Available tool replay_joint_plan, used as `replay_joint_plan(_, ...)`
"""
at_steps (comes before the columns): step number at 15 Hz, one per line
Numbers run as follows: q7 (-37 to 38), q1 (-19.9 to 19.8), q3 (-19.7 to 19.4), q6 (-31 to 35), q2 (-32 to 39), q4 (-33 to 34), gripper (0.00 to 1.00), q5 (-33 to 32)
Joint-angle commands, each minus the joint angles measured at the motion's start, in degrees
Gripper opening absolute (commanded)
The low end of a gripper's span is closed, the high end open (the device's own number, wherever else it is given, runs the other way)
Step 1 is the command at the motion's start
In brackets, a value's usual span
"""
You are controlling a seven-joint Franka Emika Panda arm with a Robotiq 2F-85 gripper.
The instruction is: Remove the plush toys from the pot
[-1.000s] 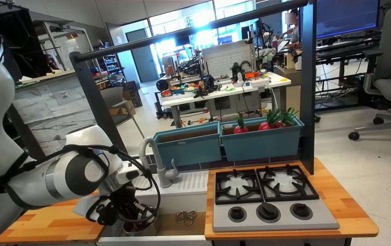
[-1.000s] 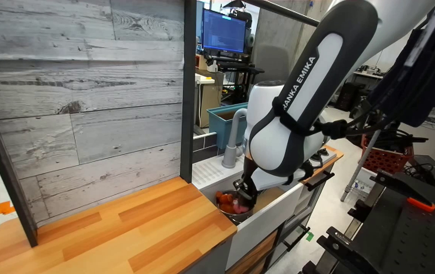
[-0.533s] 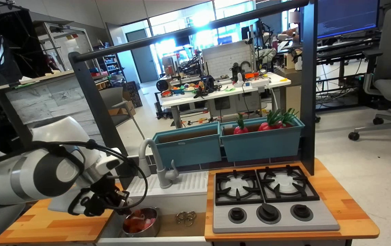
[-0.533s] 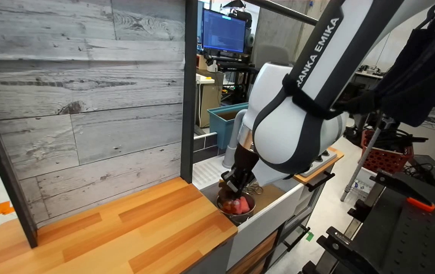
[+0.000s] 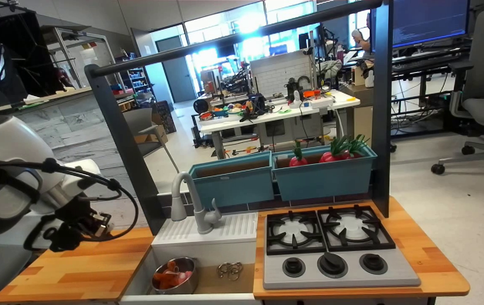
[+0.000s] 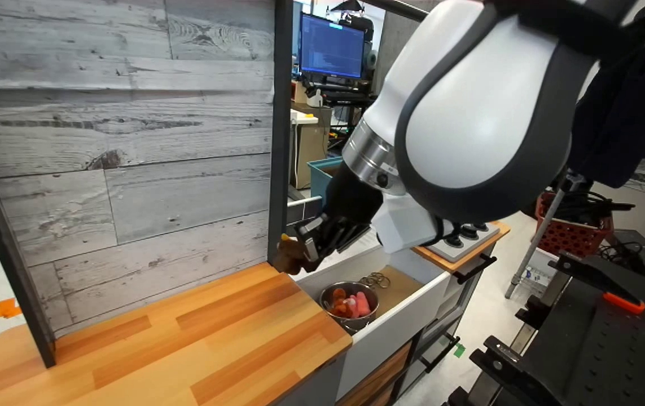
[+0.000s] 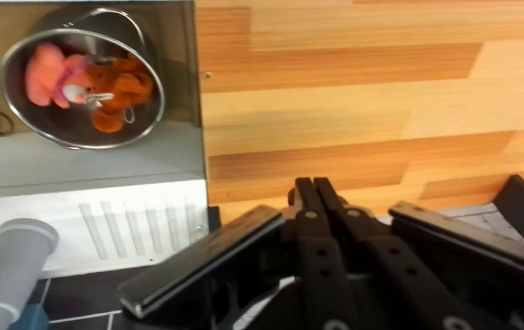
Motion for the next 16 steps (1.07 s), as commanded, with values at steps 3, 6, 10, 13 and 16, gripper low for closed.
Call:
replay_joint_plan(3, 2.88, 1.98, 3.67, -8.17, 3.04, 9.60, 0.01, 2.24)
replay_joint_plan(6, 4.80, 6.70, 0.36, -11.91, 6.56, 15.89, 0.01, 3.39)
replay_joint_plan(10, 7.14, 10.31, -2.48, -15.20, 10.86, 21.99, 0.01, 4.79)
replay_joint_plan(13, 7.82, 10.74, -2.87, -16.30, 11.48, 22.89, 0.36, 5.11)
replay_joint_plan(16, 7.80, 10.04, -2.48, -16.34, 9.94, 21.61, 0.57, 5.26)
